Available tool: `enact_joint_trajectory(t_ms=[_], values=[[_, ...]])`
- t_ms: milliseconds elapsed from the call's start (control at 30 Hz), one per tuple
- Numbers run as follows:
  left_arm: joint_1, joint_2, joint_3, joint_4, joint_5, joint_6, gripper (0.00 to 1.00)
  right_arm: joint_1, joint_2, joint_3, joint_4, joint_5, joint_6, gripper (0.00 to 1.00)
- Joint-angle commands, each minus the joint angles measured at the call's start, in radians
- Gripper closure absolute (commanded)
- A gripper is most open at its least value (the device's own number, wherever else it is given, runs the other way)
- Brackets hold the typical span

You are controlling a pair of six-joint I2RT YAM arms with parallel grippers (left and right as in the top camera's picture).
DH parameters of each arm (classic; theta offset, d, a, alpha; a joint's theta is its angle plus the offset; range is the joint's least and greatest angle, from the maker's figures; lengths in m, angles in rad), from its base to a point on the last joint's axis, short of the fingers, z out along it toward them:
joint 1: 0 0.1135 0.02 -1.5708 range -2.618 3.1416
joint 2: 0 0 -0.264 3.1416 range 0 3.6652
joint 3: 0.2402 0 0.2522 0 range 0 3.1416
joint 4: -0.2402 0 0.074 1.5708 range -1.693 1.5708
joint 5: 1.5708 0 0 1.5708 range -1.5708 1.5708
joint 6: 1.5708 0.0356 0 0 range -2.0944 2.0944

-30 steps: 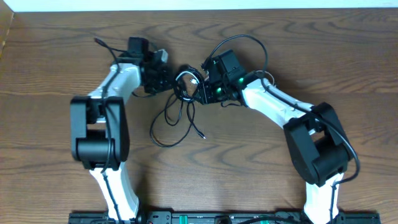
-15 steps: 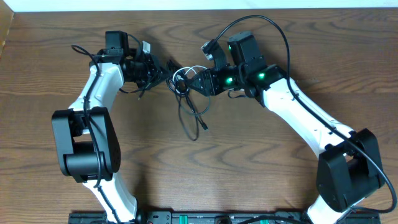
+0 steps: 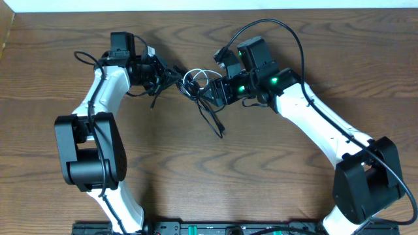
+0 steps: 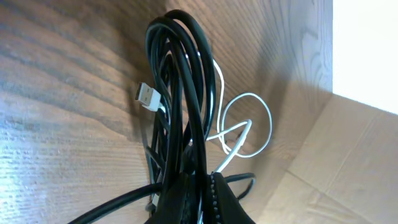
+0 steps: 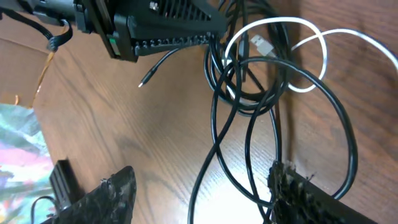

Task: Untangle cables

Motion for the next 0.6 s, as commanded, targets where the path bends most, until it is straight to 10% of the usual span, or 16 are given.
enact_joint_trajectory(t_ms=[0, 200, 567], values=[[-0.01, -0.01, -0.002, -0.005, -0.014, -0.098, 0.93, 0.026, -0.022, 0.0, 0.0, 0.023, -0.019, 0.35], [-0.029, -0.01, -0.002, -0.069, -0.193, -0.289, 0.93, 0.064, -0.013, 0.0, -0.025, 0.097, -0.018, 0.37], [-0.035, -0.01, -0.002, -0.077, -0.195, -0.295, 0.92, 0.106, 0.056, 0.0, -0.007, 0.182, -0.018, 0.38]])
